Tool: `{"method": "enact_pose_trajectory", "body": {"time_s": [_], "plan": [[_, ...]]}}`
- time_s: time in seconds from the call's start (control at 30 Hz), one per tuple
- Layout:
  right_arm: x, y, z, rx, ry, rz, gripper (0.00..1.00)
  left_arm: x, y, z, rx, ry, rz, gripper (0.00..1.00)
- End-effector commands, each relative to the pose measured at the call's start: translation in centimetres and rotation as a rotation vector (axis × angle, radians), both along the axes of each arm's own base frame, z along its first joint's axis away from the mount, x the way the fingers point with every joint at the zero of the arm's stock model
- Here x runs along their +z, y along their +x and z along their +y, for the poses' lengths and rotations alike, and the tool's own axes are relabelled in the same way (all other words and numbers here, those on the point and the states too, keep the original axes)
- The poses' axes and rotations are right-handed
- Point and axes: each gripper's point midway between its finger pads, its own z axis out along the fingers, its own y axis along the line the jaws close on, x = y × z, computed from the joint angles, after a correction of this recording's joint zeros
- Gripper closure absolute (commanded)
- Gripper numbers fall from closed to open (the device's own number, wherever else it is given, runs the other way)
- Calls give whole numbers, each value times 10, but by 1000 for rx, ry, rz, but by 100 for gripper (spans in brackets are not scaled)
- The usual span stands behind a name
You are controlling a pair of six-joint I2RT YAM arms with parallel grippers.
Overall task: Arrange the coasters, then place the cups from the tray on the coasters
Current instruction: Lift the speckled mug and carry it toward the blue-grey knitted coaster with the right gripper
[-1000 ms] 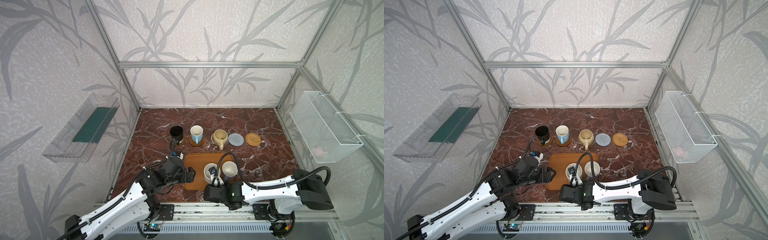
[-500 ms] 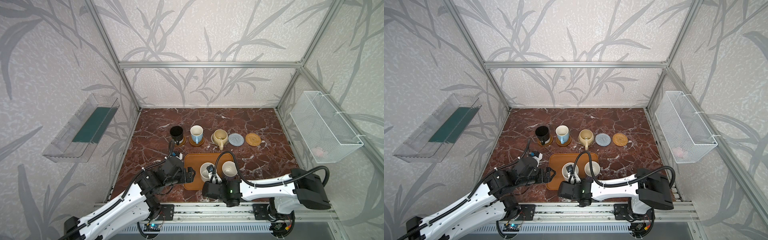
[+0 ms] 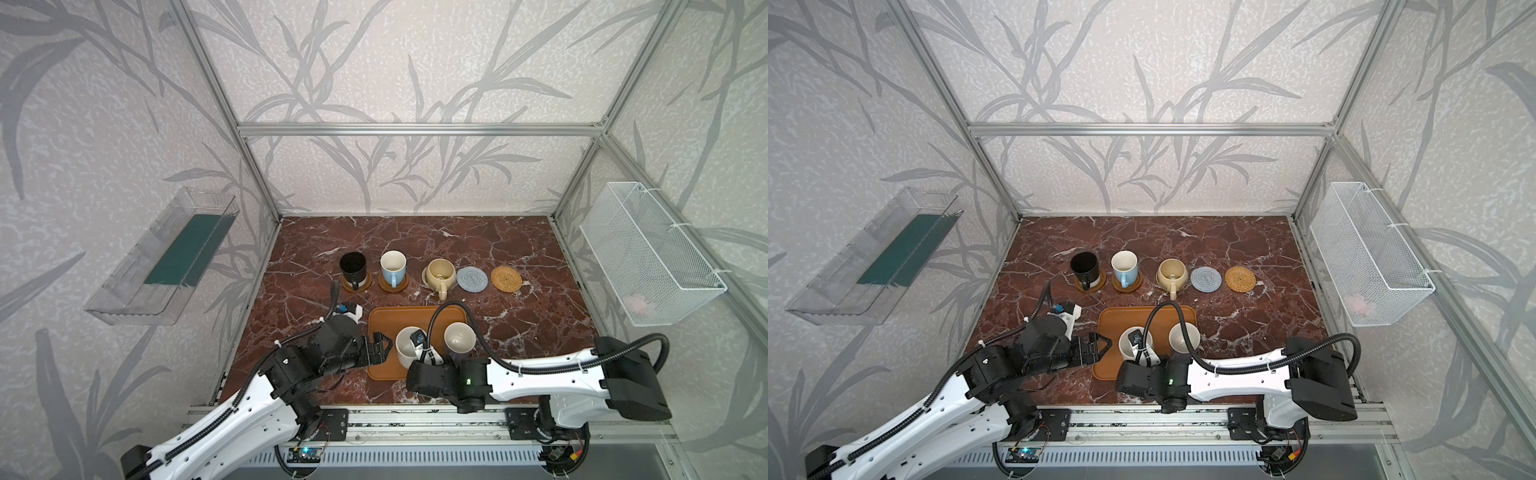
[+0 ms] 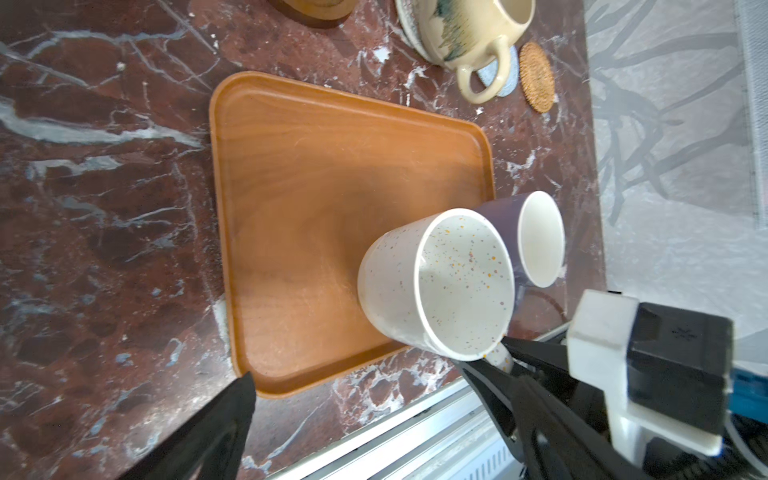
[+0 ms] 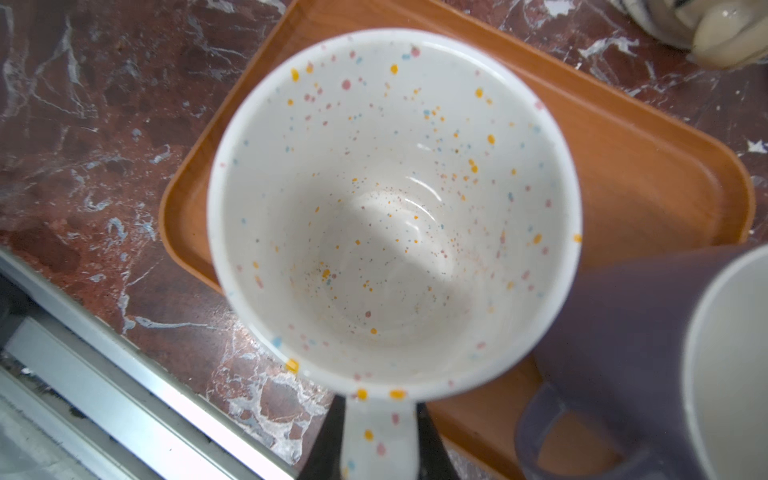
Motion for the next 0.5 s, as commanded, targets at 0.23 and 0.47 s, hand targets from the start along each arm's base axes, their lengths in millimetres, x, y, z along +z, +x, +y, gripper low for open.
{"method": "enact_pose_trajectory", "body": {"time_s": [0.23, 0.47], "plan": [[88, 21, -4, -37, 179, -157, 100, 47, 9, -16, 18, -181, -72, 1], [116, 37, -35, -73, 200, -194, 100, 88, 17, -42, -16, -368, -118, 1]]}}
